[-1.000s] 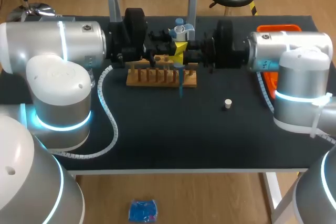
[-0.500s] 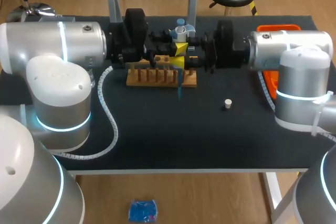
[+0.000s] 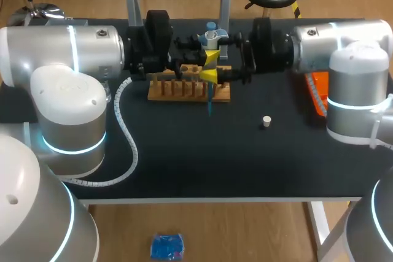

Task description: Invert the test tube, pick up the pipette, mount the tip to pipette, aspirate from beaker and dispense into the tube, eject the tip, return the pipette, and cap with the stopper.

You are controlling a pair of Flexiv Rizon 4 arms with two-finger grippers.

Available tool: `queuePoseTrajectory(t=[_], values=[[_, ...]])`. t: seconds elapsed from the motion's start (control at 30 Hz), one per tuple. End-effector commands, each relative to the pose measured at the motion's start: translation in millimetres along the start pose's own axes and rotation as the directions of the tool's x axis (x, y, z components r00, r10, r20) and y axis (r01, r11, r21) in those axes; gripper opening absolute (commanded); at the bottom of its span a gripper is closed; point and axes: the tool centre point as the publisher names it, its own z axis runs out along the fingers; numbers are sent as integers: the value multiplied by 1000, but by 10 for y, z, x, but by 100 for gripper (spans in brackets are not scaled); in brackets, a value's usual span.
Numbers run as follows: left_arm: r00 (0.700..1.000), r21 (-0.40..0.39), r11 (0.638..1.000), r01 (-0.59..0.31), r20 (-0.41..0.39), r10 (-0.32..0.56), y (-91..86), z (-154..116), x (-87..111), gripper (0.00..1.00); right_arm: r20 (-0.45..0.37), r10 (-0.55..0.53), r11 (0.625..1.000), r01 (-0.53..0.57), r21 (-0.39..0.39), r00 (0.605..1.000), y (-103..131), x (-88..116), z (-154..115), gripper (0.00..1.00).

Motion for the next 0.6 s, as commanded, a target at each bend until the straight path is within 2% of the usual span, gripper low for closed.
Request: queuePoseTrajectory(t=[0.03, 0.1, 0.2, 0.33, 0.6], values=[[1000, 0, 1000, 1, 1, -1, -8, -10, 7, 0, -6, -1, 1000, 1, 3, 1000, 16, -19, -48, 90], [1000, 0, 1000, 1, 1, -1, -8, -10, 7, 0, -7, 0, 1000, 0, 1, 1000, 19, -23, -54, 64], [1000, 0, 1000, 1, 1, -1, -8, -10, 7, 0, -12, 2, 1000, -2, -3, 1000, 21, -25, -59, 50], [1000, 0, 1000, 1, 1, -1, -8, -10, 7, 0, -22, 9, 1000, -9, -4, 1000, 14, -24, -59, 46], [1000, 0, 1000, 1, 1, -1, -8, -10, 7, 0, -39, 23, 1000, -24, -12, 999, -5, -20, -57, 9]])
